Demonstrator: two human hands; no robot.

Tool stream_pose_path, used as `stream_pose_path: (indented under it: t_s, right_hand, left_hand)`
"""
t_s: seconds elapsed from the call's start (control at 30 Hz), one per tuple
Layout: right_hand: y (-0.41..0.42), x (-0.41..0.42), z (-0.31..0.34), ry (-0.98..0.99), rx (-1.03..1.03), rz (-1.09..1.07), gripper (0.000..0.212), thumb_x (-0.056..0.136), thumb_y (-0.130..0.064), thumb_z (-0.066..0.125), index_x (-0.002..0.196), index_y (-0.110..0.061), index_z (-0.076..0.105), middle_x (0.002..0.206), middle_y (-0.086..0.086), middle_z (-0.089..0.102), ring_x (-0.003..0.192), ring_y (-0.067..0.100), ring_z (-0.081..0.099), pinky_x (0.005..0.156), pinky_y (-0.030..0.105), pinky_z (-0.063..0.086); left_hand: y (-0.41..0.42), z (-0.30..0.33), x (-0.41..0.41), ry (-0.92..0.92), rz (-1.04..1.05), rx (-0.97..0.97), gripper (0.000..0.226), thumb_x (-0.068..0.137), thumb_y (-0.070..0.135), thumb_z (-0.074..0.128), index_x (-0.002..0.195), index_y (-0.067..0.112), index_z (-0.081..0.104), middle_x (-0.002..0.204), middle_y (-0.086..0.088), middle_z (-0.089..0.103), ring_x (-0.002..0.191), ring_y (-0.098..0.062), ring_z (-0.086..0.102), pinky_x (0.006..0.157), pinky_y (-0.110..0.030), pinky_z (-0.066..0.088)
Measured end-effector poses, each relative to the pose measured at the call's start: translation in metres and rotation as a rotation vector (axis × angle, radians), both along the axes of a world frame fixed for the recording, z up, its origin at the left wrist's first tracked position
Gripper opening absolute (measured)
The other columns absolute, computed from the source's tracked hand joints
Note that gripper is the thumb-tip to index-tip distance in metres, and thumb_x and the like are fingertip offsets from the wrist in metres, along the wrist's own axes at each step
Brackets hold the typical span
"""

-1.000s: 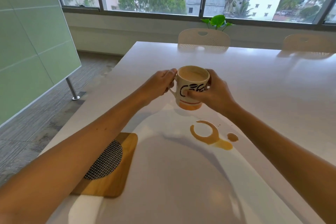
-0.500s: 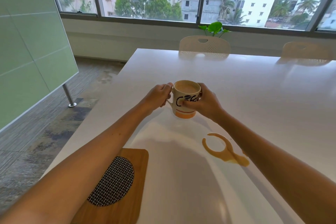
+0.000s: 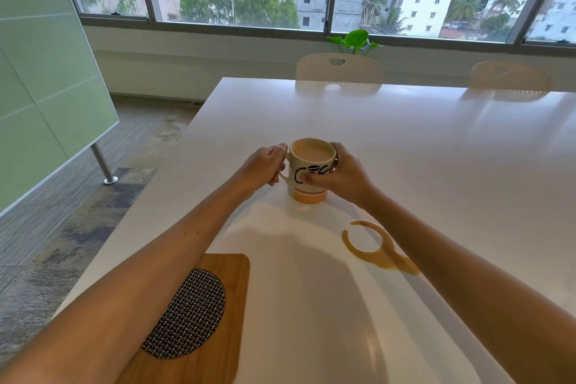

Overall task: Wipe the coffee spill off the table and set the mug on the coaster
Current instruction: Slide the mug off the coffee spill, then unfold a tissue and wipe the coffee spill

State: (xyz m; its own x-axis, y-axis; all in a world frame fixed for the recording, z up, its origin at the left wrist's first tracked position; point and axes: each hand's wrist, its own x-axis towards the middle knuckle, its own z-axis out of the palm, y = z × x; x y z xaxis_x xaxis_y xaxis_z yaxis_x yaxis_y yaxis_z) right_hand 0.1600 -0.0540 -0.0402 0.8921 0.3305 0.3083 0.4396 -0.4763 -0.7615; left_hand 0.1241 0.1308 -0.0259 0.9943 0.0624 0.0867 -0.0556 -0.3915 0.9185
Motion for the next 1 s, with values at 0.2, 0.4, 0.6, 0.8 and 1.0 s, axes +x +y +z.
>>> stream_pose_path:
  t_s: [0.2,0.4,0.6,0.8,1.0]
  right_hand:
    - [0.001,-0.003,-0.002,0.053,0.056,0.011,0.069,0.06,-0.04,0.084,0.114,-0.028,0.043,0.094,-0.022,0.053,0.087,0.0,0.055,0.066,0.014,0.045]
    - [-0.008,-0.011,0.0,0.082,0.039,0.109,0.078,0.066,-0.033,0.082,0.129,-0.014,0.039,0.116,-0.003,0.055,0.108,0.016,0.054,0.08,0.025,0.052]
    - [-0.056,-0.026,0.013,0.036,-0.117,0.082,0.085,0.072,-0.045,0.072,0.14,-0.011,0.034,0.142,0.011,0.044,0.127,0.024,0.045,0.097,0.036,0.046]
    - [-0.144,-0.045,0.031,-0.063,-0.21,-0.005,0.048,0.084,-0.037,0.065,0.121,-0.007,0.058,0.125,0.011,0.06,0.114,0.024,0.056,0.093,0.034,0.046]
    - [-0.259,-0.056,0.038,0.102,-0.173,-0.188,0.029,0.08,-0.019,0.072,0.103,-0.003,0.068,0.103,0.016,0.069,0.094,0.023,0.061,0.092,0.04,0.046]
  left_hand:
    - [-0.001,-0.005,-0.002,-0.015,0.036,-0.047,0.039,0.101,0.033,0.03,0.07,0.018,0.048,0.066,-0.001,0.053,0.052,-0.011,0.05,0.05,-0.019,0.047]
    - [-0.009,-0.007,-0.008,-0.129,0.205,0.081,0.03,0.101,0.03,0.029,0.091,0.014,0.052,0.081,-0.006,0.059,0.057,-0.014,0.054,0.047,-0.021,0.047]
    - [-0.025,-0.008,-0.03,-0.347,0.511,0.293,0.021,0.098,0.024,0.039,0.102,0.005,0.046,0.098,-0.01,0.049,0.077,-0.022,0.053,0.061,-0.029,0.047]
    - [-0.051,-0.026,-0.067,-0.27,0.633,0.495,0.021,0.087,0.013,0.052,0.105,0.006,0.044,0.104,-0.015,0.05,0.085,-0.03,0.051,0.068,-0.037,0.043]
    - [-0.089,-0.05,-0.107,-0.017,0.472,0.912,0.027,0.088,0.018,0.041,0.108,0.01,0.056,0.115,-0.014,0.053,0.103,-0.036,0.048,0.085,-0.045,0.04]
